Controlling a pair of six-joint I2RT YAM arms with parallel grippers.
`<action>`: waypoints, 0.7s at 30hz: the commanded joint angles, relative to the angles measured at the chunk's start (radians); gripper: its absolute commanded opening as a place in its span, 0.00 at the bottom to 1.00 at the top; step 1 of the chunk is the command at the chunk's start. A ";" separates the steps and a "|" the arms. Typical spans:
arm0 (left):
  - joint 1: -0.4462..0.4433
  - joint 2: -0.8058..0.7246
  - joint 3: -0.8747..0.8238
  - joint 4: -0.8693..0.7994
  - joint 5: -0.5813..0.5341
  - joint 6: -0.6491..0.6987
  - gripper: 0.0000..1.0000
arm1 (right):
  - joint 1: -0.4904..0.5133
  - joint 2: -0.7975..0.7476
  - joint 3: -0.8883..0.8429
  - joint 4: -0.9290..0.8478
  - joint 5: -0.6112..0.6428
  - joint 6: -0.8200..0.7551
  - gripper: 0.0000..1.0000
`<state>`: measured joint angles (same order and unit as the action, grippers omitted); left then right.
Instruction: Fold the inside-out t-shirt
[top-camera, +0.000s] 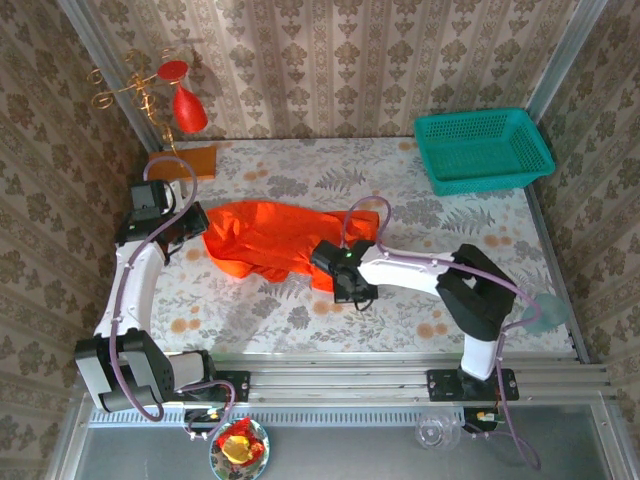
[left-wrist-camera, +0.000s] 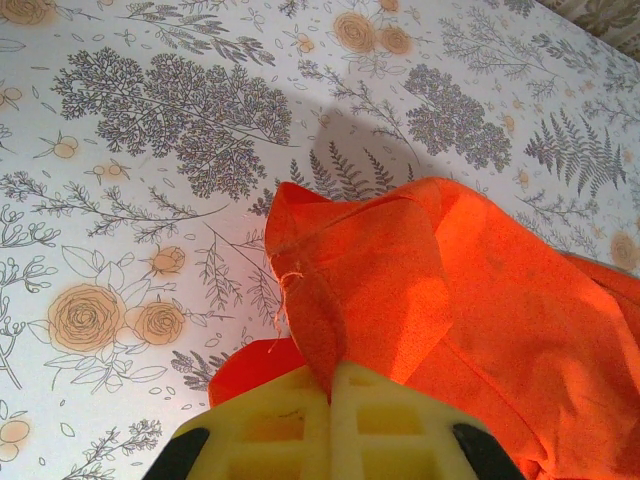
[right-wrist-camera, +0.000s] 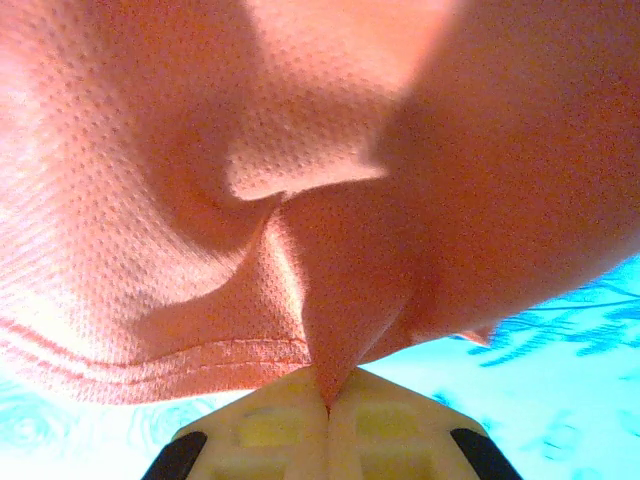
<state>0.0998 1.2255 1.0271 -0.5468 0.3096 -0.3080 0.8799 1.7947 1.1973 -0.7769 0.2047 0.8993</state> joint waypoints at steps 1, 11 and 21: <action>0.003 -0.035 0.012 -0.013 0.004 0.029 0.00 | -0.049 -0.158 0.058 -0.100 0.134 -0.053 0.00; 0.001 -0.047 0.009 0.049 0.104 -0.011 0.00 | -0.314 -0.475 0.451 -0.187 0.261 -0.347 0.00; -0.074 -0.035 -0.017 0.277 0.313 -0.113 0.00 | -0.381 -0.453 1.039 -0.157 0.439 -0.637 0.00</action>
<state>0.0387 1.1900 1.0256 -0.3775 0.5480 -0.3668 0.5068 1.3327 2.1376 -0.9348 0.5194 0.3866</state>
